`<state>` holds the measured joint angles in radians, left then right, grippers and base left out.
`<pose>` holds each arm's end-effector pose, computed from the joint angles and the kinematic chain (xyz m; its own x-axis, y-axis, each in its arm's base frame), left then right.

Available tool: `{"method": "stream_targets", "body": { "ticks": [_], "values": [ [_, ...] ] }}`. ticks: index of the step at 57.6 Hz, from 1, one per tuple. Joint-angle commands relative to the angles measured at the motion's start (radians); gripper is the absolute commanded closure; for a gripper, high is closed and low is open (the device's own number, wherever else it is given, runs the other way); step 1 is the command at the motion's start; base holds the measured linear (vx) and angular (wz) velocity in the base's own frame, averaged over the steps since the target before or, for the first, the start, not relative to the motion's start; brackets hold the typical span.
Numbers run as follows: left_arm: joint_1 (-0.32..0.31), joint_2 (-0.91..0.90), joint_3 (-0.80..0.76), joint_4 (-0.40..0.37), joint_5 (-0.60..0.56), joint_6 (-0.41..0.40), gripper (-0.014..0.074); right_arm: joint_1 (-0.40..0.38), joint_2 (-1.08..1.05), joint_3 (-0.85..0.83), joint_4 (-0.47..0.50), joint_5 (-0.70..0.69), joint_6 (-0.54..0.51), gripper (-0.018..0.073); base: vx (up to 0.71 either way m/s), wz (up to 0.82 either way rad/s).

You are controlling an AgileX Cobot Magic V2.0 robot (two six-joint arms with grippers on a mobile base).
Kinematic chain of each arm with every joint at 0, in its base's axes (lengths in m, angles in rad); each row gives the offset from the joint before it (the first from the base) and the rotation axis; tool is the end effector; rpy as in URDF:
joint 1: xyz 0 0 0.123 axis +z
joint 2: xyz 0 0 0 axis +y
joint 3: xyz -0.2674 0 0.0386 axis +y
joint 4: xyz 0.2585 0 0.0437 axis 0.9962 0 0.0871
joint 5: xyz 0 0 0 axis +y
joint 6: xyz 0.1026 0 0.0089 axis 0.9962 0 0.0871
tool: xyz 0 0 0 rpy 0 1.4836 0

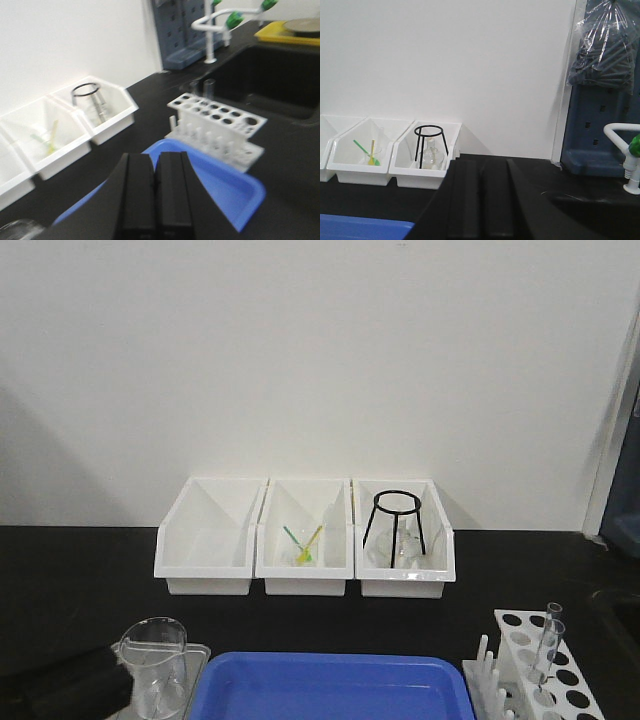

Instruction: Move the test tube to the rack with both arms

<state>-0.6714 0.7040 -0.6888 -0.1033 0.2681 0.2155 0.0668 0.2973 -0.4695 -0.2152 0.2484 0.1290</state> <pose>0.1402 -0.1150 0.3453 -0.0762 0.2081 -0.9751 0.6560 0.7469 0.1082 0.1058 0.0016 0.3272 0.0175 -0.0786 -0.9968 -0.0129 0.9968 -0.0788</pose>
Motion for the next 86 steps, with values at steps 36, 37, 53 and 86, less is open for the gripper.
{"method": "stream_targets", "body": {
  "ticks": [36, 37, 53, 86],
  "values": [
    [0.585, -0.73, 0.696, -0.043, -0.188, -0.011, 0.0603, -0.005, 0.01, -0.028, -0.006, -0.078, -0.004, 0.057, 0.0, 0.0],
    [0.585, -0.729, 0.693, -0.049, -0.175, -0.009, 0.0603, -0.005, 0.01, -0.028, -0.006, -0.078, -0.004, 0.057, 0.0, 0.0],
    [0.585, -0.73, 0.69, -0.059, -0.172, -0.016, 0.0603, -0.005, 0.01, -0.028, -0.006, -0.079, -0.004, 0.057, 0.0, 0.0],
    [0.585, -0.73, 0.69, -0.059, -0.171, -0.016, 0.0603, -0.005, 0.01, -0.028, -0.006, -0.08, -0.004, 0.057, 0.0, 0.0]
  ]
}}
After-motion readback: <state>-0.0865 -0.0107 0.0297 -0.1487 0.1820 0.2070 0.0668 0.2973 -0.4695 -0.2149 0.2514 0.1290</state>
